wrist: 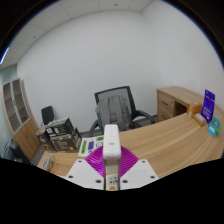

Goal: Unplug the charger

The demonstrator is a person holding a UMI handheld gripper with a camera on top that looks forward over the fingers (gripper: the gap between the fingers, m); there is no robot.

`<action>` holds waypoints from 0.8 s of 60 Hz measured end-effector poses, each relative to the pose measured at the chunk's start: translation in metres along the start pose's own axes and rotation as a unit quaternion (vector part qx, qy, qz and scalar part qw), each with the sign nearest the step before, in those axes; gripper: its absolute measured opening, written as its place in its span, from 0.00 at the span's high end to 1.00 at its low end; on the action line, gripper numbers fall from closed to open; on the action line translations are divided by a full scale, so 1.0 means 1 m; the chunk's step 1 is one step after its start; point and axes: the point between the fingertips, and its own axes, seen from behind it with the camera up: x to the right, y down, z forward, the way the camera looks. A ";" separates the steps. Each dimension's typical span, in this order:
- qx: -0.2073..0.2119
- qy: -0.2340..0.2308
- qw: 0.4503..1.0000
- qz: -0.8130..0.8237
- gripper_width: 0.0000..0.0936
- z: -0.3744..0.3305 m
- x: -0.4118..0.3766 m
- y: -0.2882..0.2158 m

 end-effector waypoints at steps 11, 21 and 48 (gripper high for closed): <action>-0.075 0.019 0.994 0.076 0.83 0.013 0.091 0.084; -0.096 -0.005 0.984 0.149 0.77 0.011 0.120 0.111; -0.120 0.045 0.991 -0.046 0.09 -0.049 0.195 0.085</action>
